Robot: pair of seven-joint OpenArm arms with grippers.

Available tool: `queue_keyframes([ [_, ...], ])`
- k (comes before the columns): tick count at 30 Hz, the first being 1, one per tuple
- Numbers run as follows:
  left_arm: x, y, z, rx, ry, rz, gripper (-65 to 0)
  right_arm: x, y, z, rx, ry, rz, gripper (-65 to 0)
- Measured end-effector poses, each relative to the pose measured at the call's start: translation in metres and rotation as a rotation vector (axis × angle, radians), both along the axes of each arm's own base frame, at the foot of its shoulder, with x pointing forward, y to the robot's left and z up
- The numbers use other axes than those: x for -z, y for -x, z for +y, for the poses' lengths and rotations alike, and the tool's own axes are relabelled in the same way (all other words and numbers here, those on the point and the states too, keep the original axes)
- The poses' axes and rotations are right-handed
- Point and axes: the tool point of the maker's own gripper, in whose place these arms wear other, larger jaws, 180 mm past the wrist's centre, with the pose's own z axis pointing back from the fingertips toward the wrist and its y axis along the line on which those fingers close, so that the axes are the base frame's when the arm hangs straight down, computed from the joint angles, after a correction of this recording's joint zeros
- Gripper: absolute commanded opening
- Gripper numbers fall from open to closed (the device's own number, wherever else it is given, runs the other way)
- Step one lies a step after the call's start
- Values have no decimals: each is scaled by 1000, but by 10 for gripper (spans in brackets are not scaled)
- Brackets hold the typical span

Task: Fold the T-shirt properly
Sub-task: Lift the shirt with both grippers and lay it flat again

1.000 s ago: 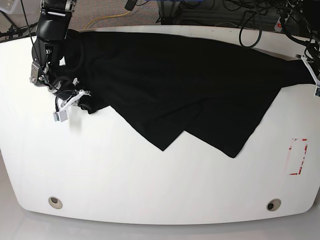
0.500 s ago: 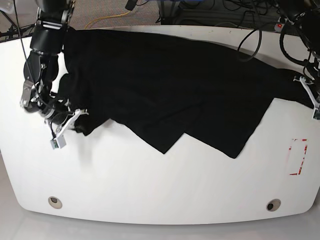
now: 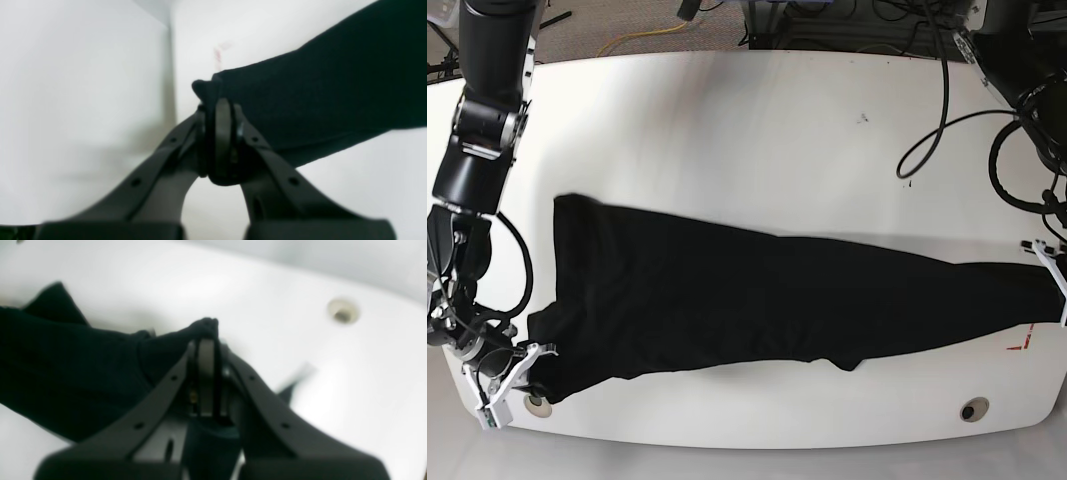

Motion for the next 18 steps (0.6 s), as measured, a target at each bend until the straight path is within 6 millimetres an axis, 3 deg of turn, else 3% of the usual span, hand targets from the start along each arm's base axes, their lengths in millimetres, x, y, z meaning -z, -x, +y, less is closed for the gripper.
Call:
queue_keyframes([
  [6,-57,-22,1,-1,-18,-144,-649,-68,-28,-12,6,56,-92,-650],
  [12,-106,-33,6,-12,-110,-226,-647,-140,-43,-1,-26,71,-228,-650],
  [15,-113,-32,10,-27,-118,-238,-647,-143,-41,-3,-22,90,-202,-650],
  [18,-106,-32,9,-23,-115,-221,-647,-137,-40,-6,-17,92,-186,-650],
])
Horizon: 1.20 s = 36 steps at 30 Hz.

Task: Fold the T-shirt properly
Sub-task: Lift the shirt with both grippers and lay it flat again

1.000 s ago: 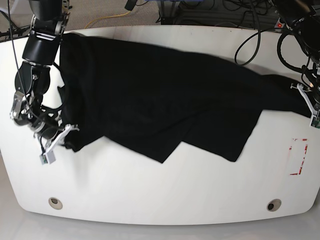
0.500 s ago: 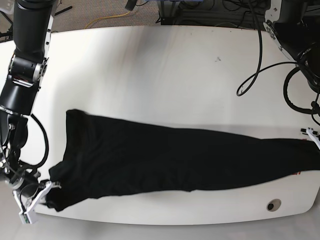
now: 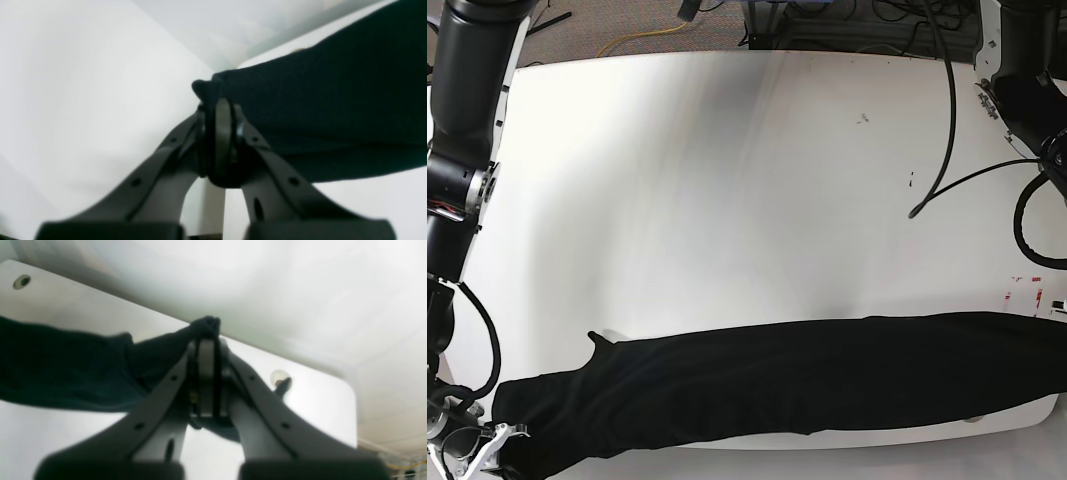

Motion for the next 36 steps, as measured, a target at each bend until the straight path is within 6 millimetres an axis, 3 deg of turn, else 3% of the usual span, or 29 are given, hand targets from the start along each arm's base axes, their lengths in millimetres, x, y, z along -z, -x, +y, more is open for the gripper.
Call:
queue_keyframes([
  [4,27,5,-1,6,3,68,-647,32,6,-2,3,-20,54,-650],
  [11,95,31,2,1,33,238,-647,127,41,-30,84,-102,230,-650],
  [15,122,55,16,-49,44,310,-649,164,62,-41,119,-135,294,-650],
  [24,193,104,11,-40,56,528,-650,270,146,-45,167,-310,508,-650],
  [28,208,127,21,-98,101,553,-649,293,170,-33,151,-390,546,-650],
  [32,220,152,32,-152,108,604,-646,314,193,-33,164,-389,612,-650],
  [36,232,165,30,-147,113,647,-632,320,203,-38,191,-418,613,-650],
])
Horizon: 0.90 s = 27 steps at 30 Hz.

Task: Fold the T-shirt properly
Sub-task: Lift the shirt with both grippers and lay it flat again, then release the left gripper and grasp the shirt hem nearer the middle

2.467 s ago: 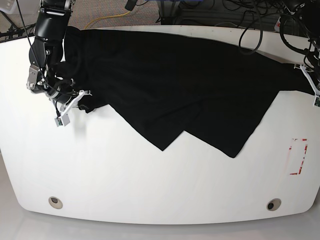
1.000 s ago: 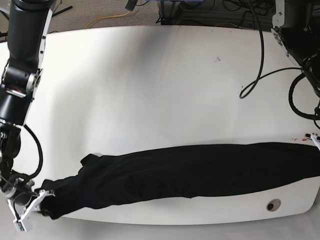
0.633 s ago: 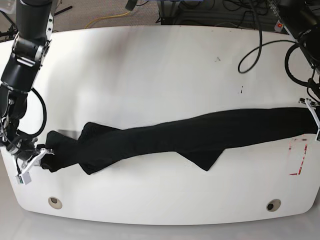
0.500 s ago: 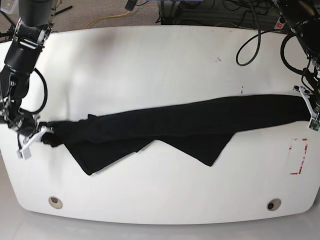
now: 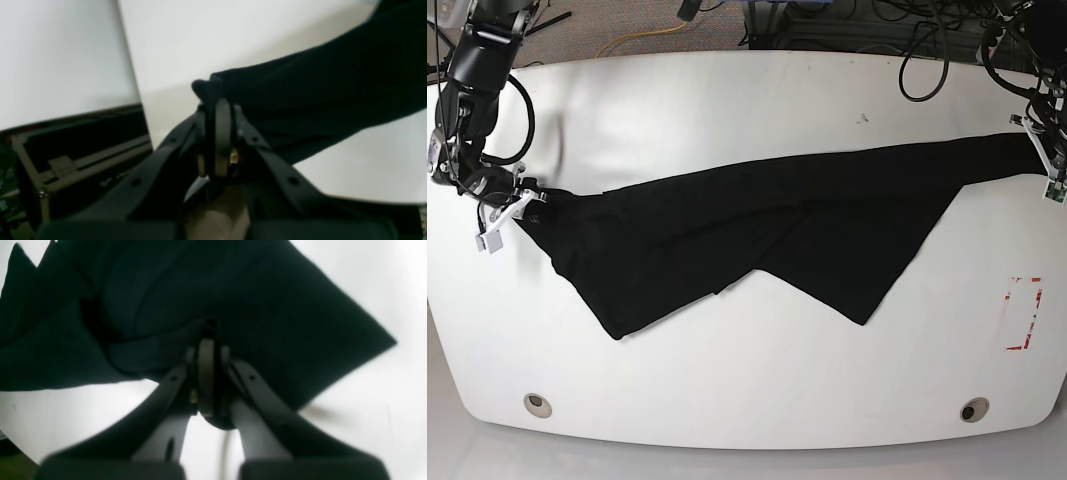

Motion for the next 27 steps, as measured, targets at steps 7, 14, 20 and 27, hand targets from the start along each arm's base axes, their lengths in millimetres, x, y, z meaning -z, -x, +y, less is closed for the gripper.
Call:
queue_keyframes([
  [7,18,20,-4,-8,17,63,-394,15,20,-3,9,3,49,-650],
  [14,35,28,-9,-31,61,90,-269,23,31,-3,10,3,73,-650],
  [20,34,9,-39,32,266,-14,-269,30,31,11,9,-29,78,-650],
  [27,-7,-53,-59,111,437,-239,-269,29,30,10,8,-26,75,-650],
])
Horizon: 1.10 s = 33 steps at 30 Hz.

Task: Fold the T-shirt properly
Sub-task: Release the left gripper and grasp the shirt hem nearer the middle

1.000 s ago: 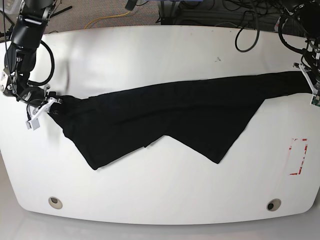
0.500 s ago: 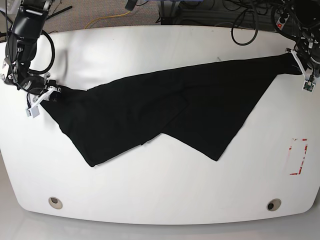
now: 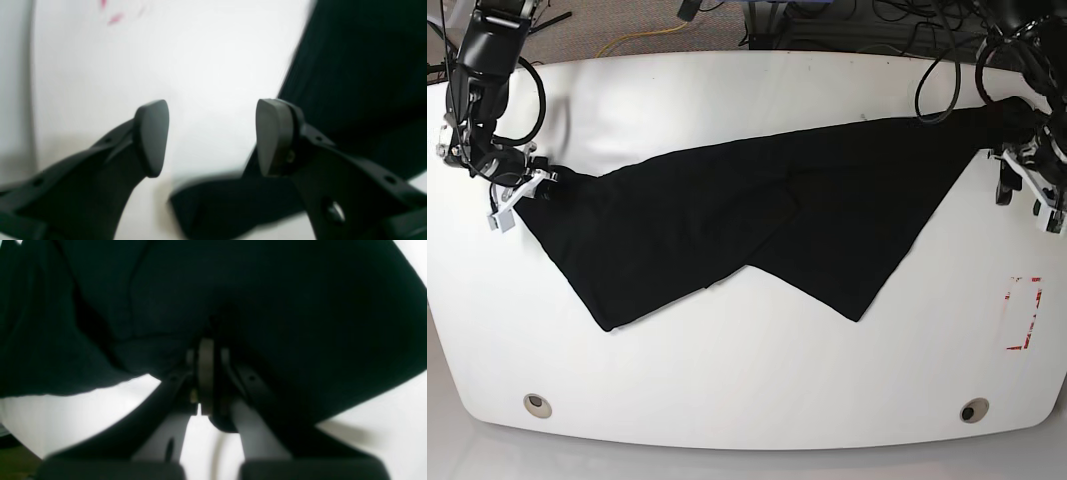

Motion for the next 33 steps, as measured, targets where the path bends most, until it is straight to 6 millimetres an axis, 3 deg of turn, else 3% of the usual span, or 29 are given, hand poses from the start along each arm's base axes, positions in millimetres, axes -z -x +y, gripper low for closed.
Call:
queue_keyframes([
  [5,11,-45,-32,87,71,5,-269,-12,-8,5,-20,19,-41,-650],
  [12,29,-89,-60,132,190,27,-267,-21,-15,19,-43,13,-82,-650],
  [15,36,-109,-84,181,264,-8,-265,-21,-15,18,-40,14,-81,-650],
  [19,62,-118,-108,237,286,51,-265,-20,-16,23,-39,1,-84,-650],
  [23,77,-130,-130,253,367,45,-264,-19,-16,25,-40,-4,-82,-650],
  [29,103,-138,-151,263,457,78,-204,-17,-14,25,-39,-5,-78,-650],
  [33,108,-148,-165,282,496,62,-200,-18,-14,25,-39,-5,-80,-650],
])
